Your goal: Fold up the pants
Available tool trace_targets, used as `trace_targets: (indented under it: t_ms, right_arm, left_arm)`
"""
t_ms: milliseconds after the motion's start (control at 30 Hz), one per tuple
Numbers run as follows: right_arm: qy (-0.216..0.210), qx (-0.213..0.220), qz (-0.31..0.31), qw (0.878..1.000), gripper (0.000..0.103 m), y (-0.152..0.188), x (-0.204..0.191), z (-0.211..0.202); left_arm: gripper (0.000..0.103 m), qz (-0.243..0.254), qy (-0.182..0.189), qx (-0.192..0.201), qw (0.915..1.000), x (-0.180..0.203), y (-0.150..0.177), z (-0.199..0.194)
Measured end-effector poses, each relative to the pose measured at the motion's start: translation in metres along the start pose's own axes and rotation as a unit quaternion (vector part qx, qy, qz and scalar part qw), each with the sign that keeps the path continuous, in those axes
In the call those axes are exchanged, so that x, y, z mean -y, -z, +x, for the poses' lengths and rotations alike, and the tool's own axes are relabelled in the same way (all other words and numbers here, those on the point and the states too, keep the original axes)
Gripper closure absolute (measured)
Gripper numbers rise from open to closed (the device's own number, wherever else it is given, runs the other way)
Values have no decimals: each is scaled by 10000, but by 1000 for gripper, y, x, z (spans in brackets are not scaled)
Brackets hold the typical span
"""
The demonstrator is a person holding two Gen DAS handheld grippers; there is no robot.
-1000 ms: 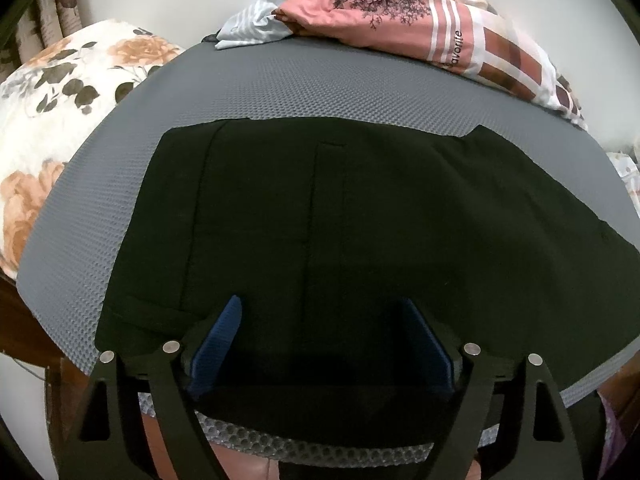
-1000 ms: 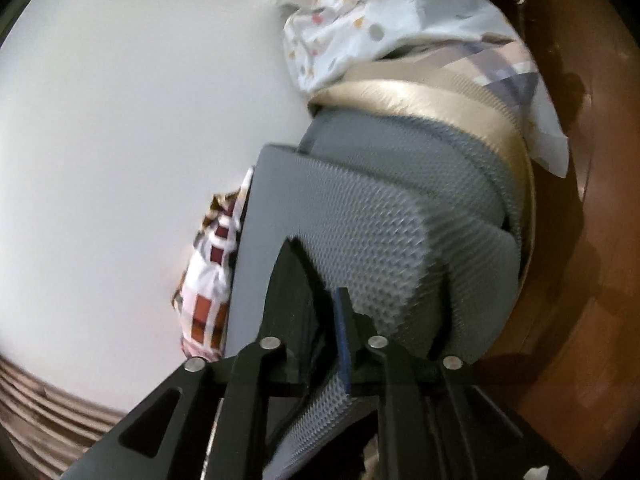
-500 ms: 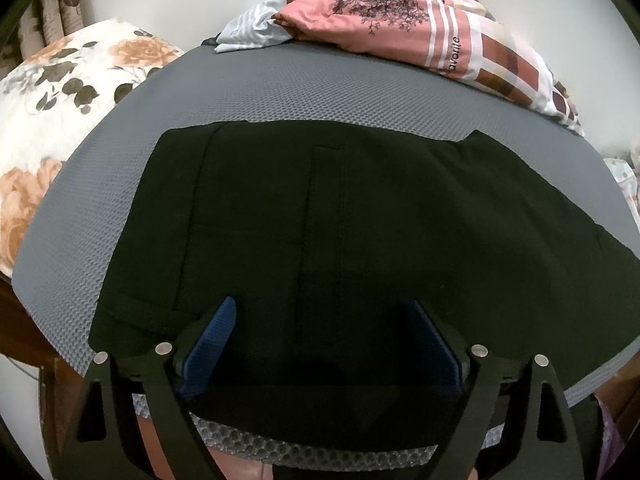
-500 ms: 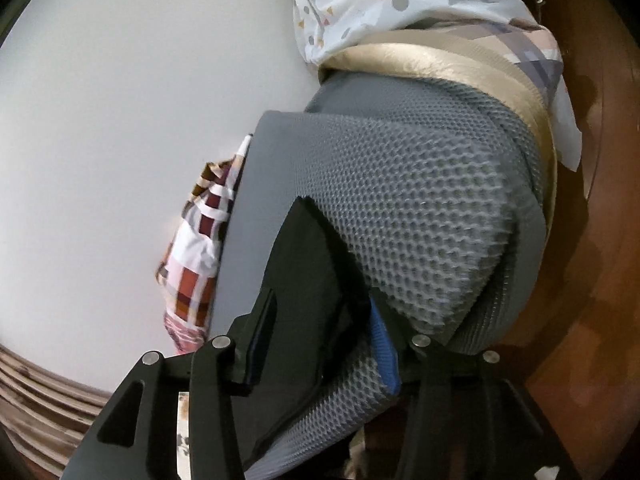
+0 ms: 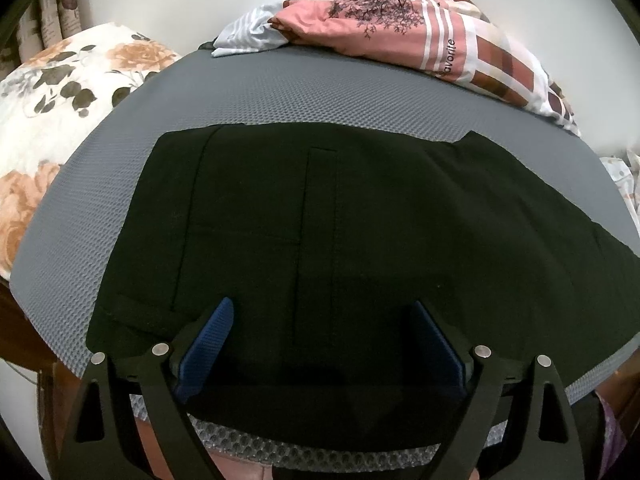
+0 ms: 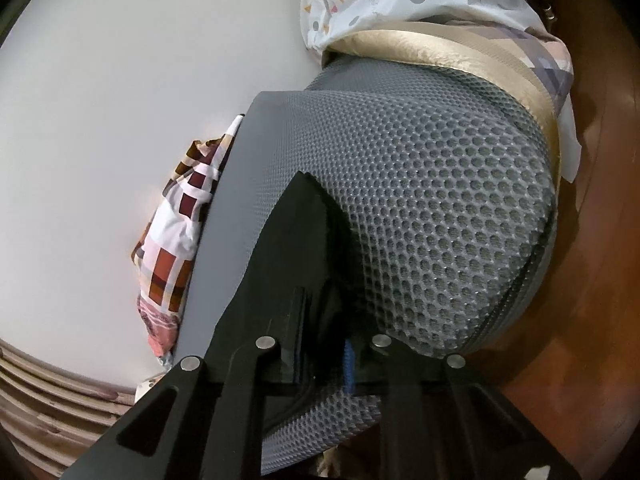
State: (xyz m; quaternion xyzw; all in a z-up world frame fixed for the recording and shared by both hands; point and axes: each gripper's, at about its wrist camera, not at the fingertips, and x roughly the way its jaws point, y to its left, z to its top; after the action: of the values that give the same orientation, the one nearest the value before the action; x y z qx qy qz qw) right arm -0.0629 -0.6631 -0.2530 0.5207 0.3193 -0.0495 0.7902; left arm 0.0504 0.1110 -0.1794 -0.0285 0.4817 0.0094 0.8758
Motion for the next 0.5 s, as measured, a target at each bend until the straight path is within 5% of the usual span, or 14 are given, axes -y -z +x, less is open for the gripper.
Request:
trace_targets:
  t_ms: [233, 500]
  right_arm:
    - [387, 73, -304, 9988, 90, 0, -19, 0]
    - [-71, 105, -711, 9974, 90, 13, -75, -3]
  left_arm:
    - [10, -9, 18, -6, 10000, -1, 0, 0]
    - [10, -512, 414, 63, 9978, -14, -5, -7]
